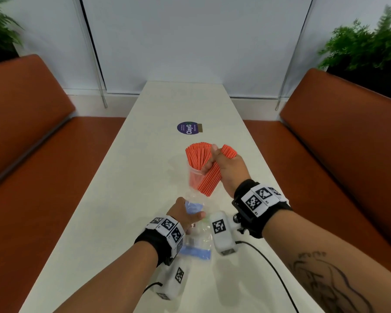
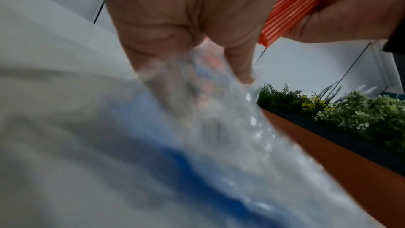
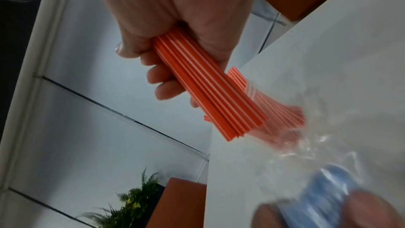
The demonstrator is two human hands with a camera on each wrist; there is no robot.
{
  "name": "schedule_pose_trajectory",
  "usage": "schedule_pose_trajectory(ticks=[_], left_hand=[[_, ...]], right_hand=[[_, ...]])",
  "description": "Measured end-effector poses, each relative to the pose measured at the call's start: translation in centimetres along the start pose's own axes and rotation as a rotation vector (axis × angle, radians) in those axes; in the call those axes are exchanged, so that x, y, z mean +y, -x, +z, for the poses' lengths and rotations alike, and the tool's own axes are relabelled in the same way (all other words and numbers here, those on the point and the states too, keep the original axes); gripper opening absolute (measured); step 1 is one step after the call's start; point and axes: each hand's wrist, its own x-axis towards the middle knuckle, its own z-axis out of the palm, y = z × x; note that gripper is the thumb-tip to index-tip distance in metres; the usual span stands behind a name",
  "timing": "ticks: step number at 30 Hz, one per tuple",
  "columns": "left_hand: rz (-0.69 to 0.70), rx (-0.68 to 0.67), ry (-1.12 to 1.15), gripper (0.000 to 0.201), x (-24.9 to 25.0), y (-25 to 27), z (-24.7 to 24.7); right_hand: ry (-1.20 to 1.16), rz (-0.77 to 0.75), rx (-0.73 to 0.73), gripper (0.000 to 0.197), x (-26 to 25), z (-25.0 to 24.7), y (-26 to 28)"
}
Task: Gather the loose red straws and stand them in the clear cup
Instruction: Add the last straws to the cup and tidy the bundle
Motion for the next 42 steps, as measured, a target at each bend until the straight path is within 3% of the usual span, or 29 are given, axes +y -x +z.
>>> schedule_pose_trajectory(ticks=[4,7,11,16,22,25,28,32,34,37,40,42], left_hand=[[-0.148,0.128,-0.230,0.072,0.4,0.1,0.2],[-0.173,0.218,-0.441,0.084,1.2,0.1,0.0],[-0.063,0.376,-0.277,0.069,3.7,-0.9,-2.5],[0.083,0.514,-0.045,0.043,7.4,-3.7,-6.1],[0.278,0.448,0.080,0.032,8.9,-5.4,-6.1],[0.411,0.384,0.090,0.035,9.4,-5.7,-5.6],[0.479,0.337,0.000,0.039,9.8,-5.9,-5.5],[0.507,0.305,-0.189,0.038,10.0,-6.8,-5.4],[0.488,0.286,-0.245,0.038,9.9,-7.0,-5.3],[0.470,0.266,-0.235,0.040,9.5,-7.3,-5.4],[0.456,0.292,-0.166,0.045,8.8,-7.3,-5.9],[0.457,0.317,-0.245,0.050,8.7,-7.1,-6.2]], right_hand=[[-0.031,-0.022,0.027,0.046,-1.7,0.0,-2.0],[-0.062,-0.050,0.038,0.043,-3.0,0.4,-3.9],[0.042,-0.097,0.044,0.045,-3.4,0.9,-6.4],[0.119,-0.043,0.018,0.045,-1.2,1.5,-8.1],[0.262,0.016,-0.025,0.046,2.0,1.3,-8.9],[0.267,0.056,-0.053,0.023,2.9,1.4,-9.1],[0.357,0.083,-0.101,0.019,2.6,1.4,-9.1],[0.717,0.033,-0.169,0.013,2.0,2.1,-9.1],[0.763,0.026,-0.131,0.017,2.2,2.0,-9.2],[0.617,-0.023,-0.082,0.026,2.5,1.7,-8.9],[0.590,-0.178,-0.034,0.046,2.3,0.9,-8.2],[0.643,-0.257,-0.013,0.055,2.2,-0.1,-8.0]])
